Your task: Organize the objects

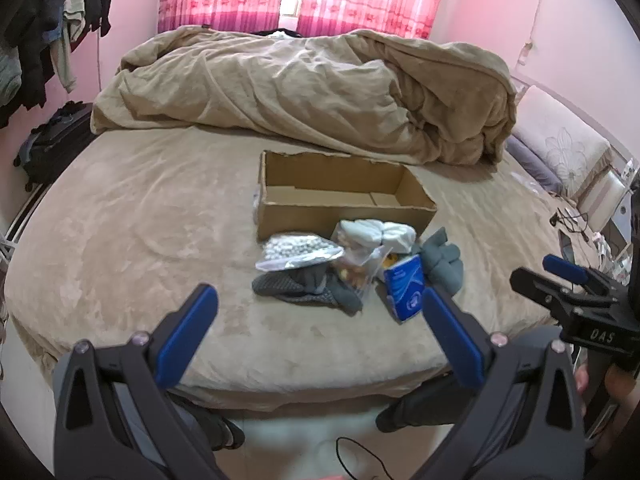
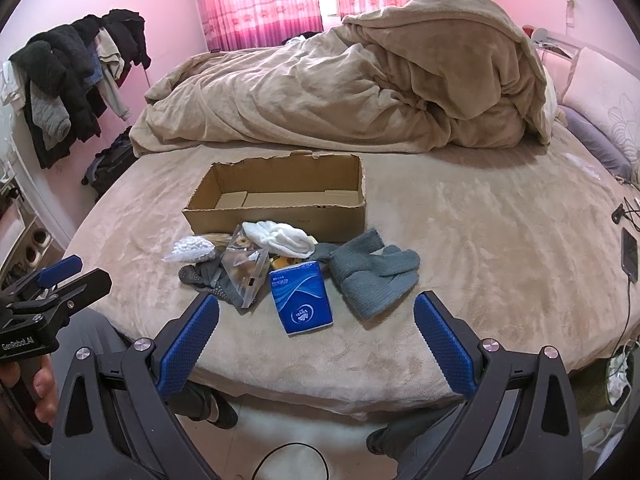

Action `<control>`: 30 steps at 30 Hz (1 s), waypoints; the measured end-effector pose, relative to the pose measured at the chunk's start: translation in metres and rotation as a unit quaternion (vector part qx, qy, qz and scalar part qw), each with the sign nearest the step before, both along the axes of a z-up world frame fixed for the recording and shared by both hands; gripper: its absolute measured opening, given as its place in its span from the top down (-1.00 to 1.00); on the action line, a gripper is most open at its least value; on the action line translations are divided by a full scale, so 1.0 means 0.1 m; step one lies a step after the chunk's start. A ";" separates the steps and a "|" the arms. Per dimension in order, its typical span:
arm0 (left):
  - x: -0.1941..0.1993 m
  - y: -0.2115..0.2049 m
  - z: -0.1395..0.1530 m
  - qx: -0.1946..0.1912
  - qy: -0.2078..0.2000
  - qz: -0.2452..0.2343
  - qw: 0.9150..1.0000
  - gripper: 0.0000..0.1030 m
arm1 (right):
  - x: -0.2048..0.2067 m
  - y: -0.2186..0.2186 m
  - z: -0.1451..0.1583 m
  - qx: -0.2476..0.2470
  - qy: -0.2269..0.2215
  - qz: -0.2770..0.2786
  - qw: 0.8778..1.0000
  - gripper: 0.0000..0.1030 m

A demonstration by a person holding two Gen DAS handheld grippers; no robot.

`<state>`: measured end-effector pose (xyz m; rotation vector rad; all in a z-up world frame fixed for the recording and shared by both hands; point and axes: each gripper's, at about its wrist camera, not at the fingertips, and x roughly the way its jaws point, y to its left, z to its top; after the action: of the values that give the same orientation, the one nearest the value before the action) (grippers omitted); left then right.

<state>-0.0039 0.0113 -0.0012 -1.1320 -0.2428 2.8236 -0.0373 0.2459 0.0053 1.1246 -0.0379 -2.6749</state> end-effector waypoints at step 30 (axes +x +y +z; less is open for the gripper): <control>-0.02 0.02 0.03 -0.003 0.001 -0.004 1.000 -0.99 | -0.01 0.03 0.01 -0.002 0.000 0.000 1.000 -0.94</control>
<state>-0.0059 0.0138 0.0021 -1.1302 -0.2297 2.8204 -0.0388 0.2485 0.0060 1.1229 -0.0446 -2.6739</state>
